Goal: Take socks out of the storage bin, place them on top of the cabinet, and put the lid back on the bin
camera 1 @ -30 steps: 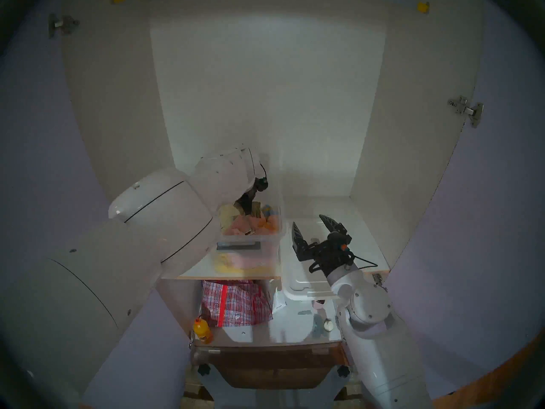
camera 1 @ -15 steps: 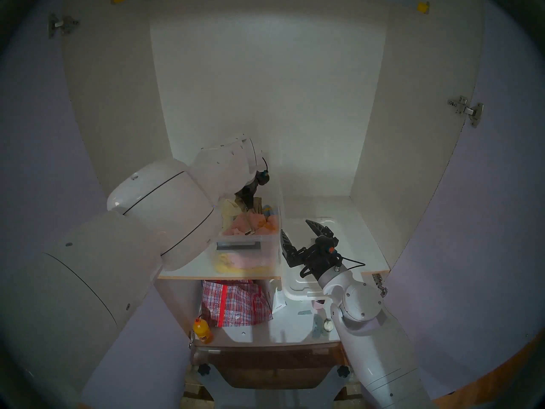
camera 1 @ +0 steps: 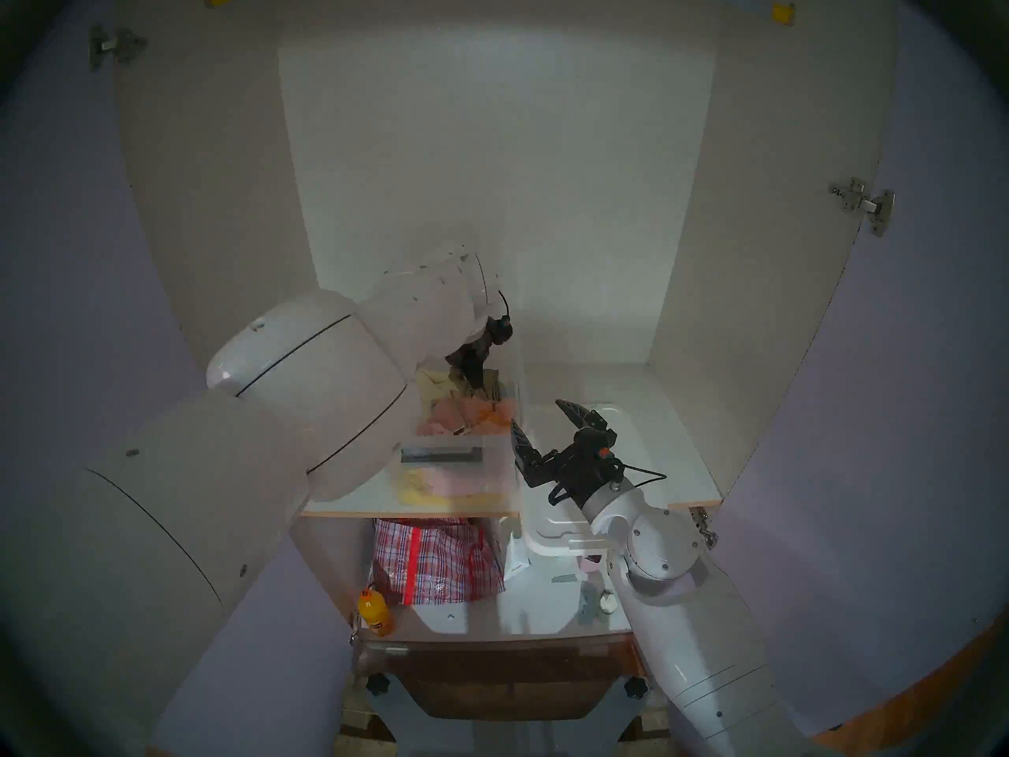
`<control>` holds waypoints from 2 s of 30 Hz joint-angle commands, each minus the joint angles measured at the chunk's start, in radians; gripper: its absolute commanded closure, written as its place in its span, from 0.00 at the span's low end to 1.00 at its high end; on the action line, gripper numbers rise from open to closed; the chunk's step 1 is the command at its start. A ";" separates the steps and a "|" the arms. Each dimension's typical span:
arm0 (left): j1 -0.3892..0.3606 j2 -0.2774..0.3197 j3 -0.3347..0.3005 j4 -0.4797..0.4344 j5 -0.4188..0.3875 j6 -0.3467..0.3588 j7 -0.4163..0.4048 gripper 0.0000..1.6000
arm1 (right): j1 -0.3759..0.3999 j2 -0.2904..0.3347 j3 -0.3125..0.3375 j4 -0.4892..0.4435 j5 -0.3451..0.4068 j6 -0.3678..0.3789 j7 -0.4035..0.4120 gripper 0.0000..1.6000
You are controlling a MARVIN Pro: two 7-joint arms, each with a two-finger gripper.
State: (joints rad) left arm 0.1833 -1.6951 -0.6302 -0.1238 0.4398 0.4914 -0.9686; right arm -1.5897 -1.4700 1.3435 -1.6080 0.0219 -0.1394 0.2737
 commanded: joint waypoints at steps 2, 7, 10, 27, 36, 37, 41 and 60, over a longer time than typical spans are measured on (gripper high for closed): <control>-0.034 -0.007 0.001 -0.005 0.002 0.011 -0.020 1.00 | 0.033 -0.015 -0.003 -0.009 -0.001 -0.009 -0.006 0.00; -0.038 0.005 0.002 0.006 0.005 0.021 -0.013 1.00 | 0.040 -0.018 -0.004 -0.001 -0.001 -0.010 -0.008 0.00; -0.047 0.009 -0.001 0.003 0.003 0.019 -0.004 1.00 | 0.042 -0.019 -0.005 0.001 -0.002 -0.011 -0.012 0.00; -0.036 0.031 -0.032 0.024 -0.012 0.036 0.024 1.00 | 0.066 -0.033 -0.019 0.025 0.002 -0.010 -0.027 0.00; -0.048 0.047 -0.049 0.009 -0.020 0.031 0.056 1.00 | 0.076 -0.037 -0.024 0.037 0.002 -0.009 -0.037 0.00; -0.049 0.047 -0.052 0.007 -0.022 0.029 0.060 1.00 | 0.080 -0.040 -0.028 0.040 0.002 -0.008 -0.037 0.00; -0.049 0.044 -0.062 0.005 -0.028 0.024 0.068 1.00 | 0.099 -0.055 -0.046 0.052 0.000 -0.007 -0.035 0.00; -0.038 0.033 -0.090 0.009 -0.043 0.021 0.110 1.00 | 0.192 -0.088 -0.088 0.146 -0.015 0.009 -0.052 0.00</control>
State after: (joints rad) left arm 0.1859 -1.6613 -0.7141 -0.0990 0.4004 0.5120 -0.8702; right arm -1.4420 -1.5440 1.2563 -1.4743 0.0124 -0.1338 0.2259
